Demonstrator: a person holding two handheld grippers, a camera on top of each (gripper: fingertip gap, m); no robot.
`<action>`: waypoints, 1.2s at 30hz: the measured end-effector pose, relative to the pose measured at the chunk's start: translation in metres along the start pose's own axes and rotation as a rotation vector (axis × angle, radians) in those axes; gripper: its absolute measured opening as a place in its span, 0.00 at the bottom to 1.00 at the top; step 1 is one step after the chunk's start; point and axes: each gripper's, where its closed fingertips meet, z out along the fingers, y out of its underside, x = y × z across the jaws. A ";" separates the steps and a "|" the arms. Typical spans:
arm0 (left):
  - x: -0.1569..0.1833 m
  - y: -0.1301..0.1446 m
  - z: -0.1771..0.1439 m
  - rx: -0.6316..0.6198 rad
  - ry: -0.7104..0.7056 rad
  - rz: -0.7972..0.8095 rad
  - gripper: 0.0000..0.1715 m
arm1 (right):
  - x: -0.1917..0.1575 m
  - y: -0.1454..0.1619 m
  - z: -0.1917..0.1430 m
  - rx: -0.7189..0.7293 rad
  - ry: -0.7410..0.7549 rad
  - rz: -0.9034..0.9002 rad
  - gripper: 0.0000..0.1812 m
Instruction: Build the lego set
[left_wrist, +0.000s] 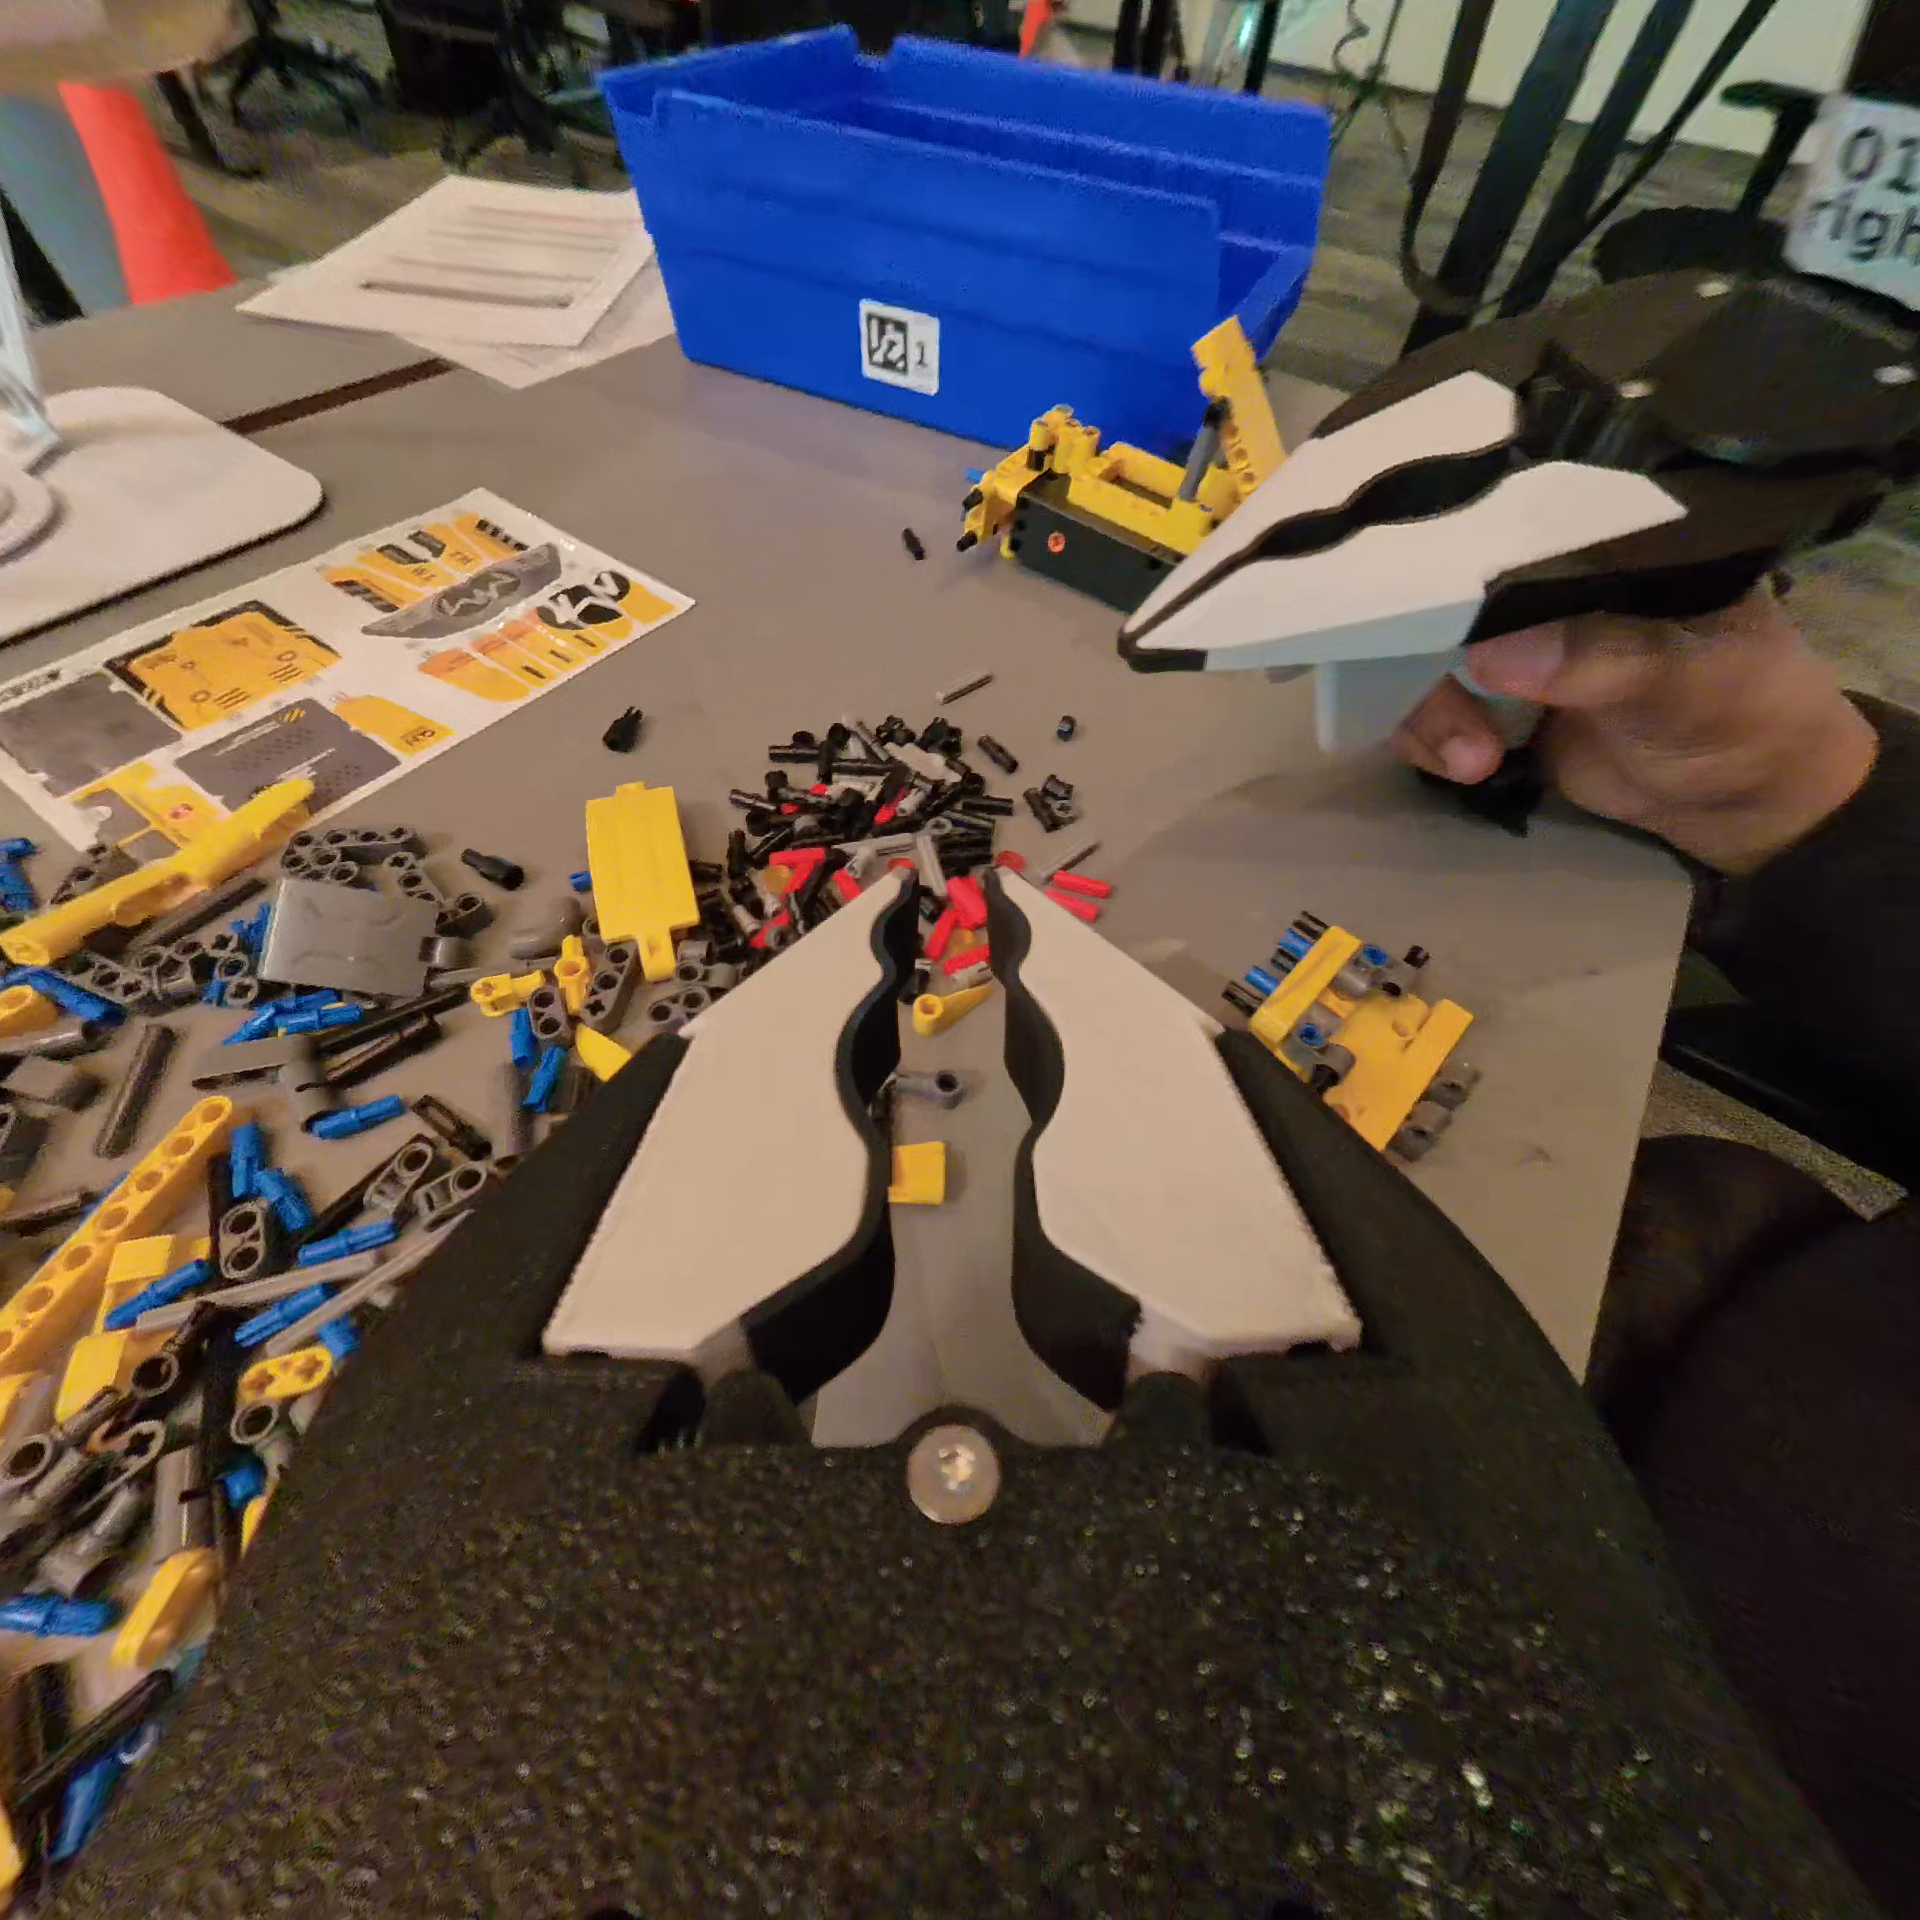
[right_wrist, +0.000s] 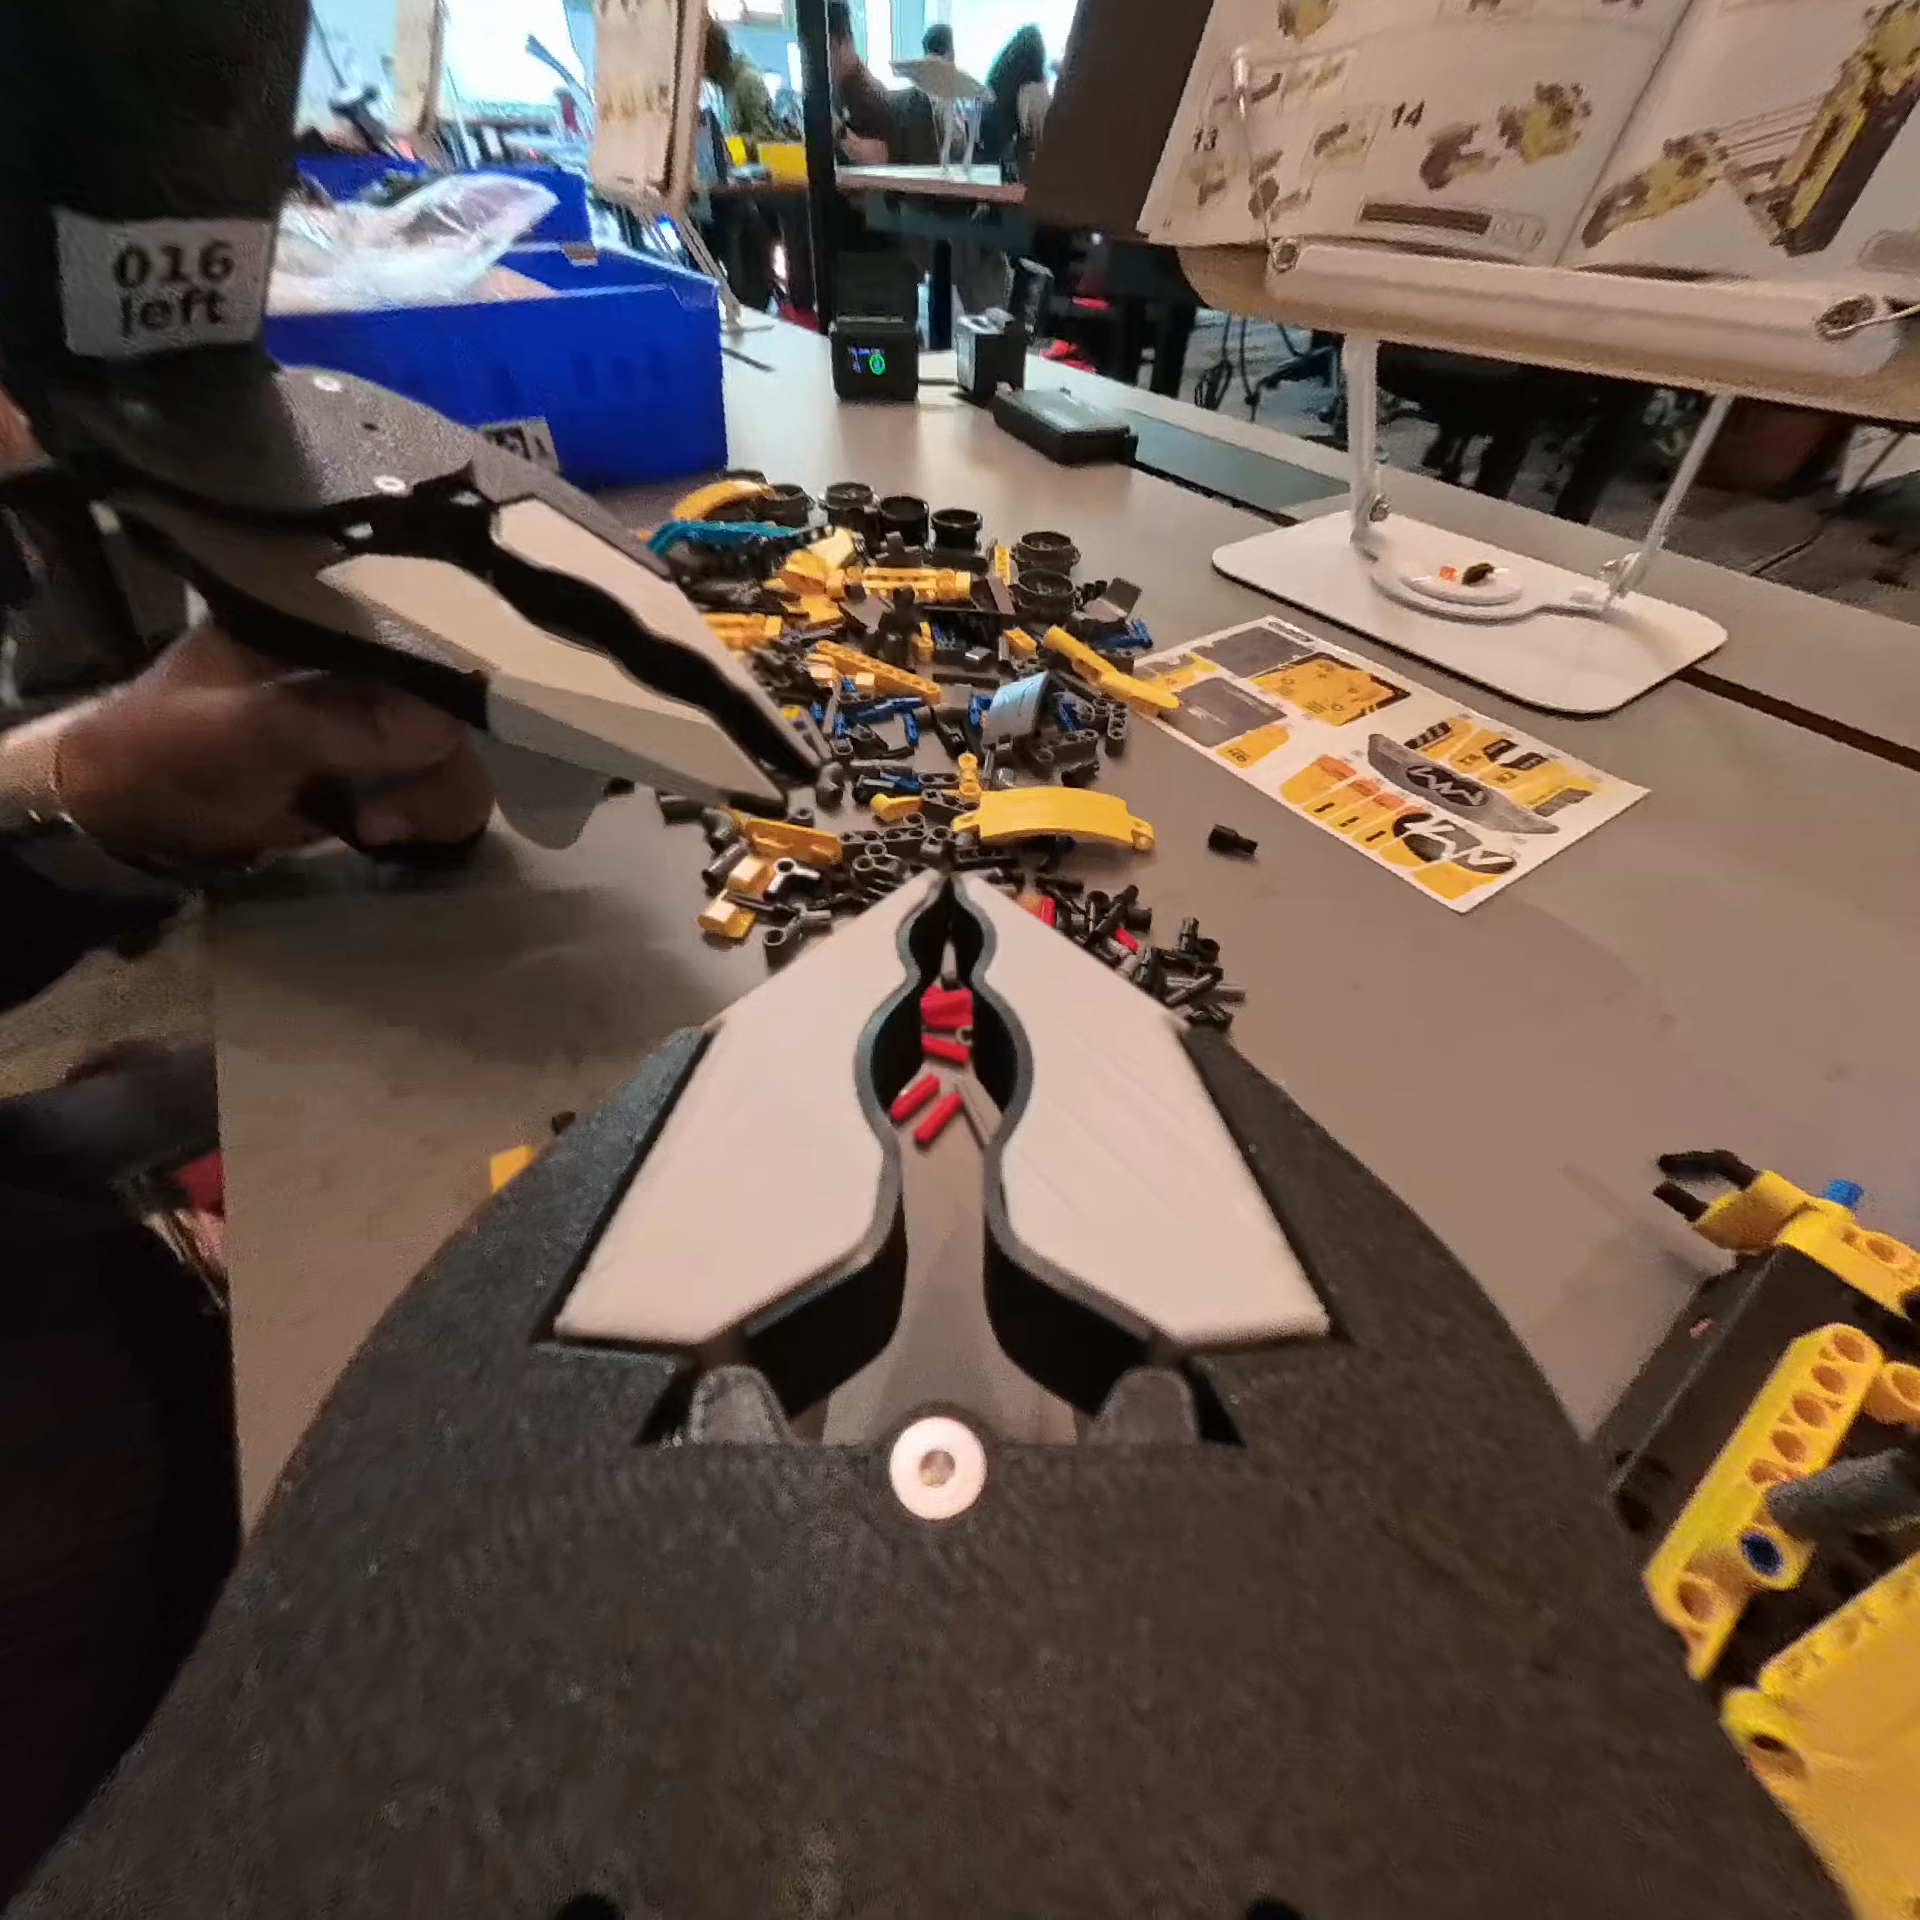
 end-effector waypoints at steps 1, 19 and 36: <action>0.001 -0.003 -0.003 0.023 -0.013 0.020 0.07 | 0.001 -0.001 -0.001 0.010 -0.004 0.014 0.00; 0.007 -0.005 -0.010 0.058 -0.031 0.080 0.07 | -0.002 0.009 0.004 -0.063 -0.026 0.025 0.00; 0.009 -0.001 -0.006 0.020 0.059 0.003 0.07 | -0.012 0.024 0.013 -0.168 -0.048 -0.035 0.01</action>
